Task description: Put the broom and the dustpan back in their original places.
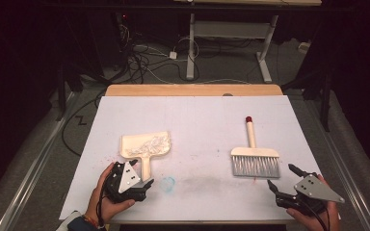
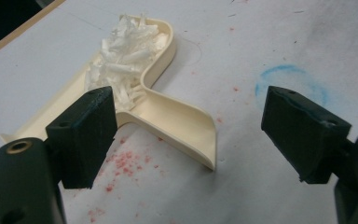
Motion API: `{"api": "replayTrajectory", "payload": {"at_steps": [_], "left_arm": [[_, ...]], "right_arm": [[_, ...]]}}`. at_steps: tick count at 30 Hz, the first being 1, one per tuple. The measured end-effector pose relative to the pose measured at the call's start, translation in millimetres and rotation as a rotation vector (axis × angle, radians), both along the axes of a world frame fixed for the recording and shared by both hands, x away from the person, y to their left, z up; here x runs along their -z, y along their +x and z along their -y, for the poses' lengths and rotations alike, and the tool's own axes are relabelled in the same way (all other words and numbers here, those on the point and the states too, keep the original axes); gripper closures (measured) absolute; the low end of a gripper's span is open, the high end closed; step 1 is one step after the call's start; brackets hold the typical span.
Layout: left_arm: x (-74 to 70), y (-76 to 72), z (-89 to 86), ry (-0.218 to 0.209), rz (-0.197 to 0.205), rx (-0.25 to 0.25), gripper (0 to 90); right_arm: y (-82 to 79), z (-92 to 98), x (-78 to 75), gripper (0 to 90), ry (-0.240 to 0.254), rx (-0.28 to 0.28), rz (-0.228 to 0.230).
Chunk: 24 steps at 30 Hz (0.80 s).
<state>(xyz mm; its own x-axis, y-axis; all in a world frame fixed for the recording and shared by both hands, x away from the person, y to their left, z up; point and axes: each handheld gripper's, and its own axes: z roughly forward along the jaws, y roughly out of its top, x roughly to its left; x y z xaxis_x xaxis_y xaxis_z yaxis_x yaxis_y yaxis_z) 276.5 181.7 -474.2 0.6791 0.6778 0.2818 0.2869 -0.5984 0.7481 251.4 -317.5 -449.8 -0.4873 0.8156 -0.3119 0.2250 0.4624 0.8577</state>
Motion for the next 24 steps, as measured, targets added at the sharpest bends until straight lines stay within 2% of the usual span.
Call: {"api": "replayTrajectory", "payload": {"at_steps": [9,13,19,24], "left_arm": [[2.4,-5.8,-3.4,0.0,-0.006,0.003,17.9],[1.1,-5.3,-4.1,0.001,0.006,-0.002,17.9],[0.9,-4.9,-3.4,0.006,0.002,-0.007,17.9],[0.3,-4.6,-1.5,0.007,0.006,-0.009,17.9]], "right_arm": [[2.3,-5.3,-4.3,19.1,0.002,-0.003,0.006],[3.2,-6.3,-5.0,19.1,-0.037,-0.008,0.024],[8.1,-4.5,-6.3,19.1,-0.016,-0.011,0.027],[10.0,-5.3,-5.2,19.0,-0.026,-0.02,0.023]]}}
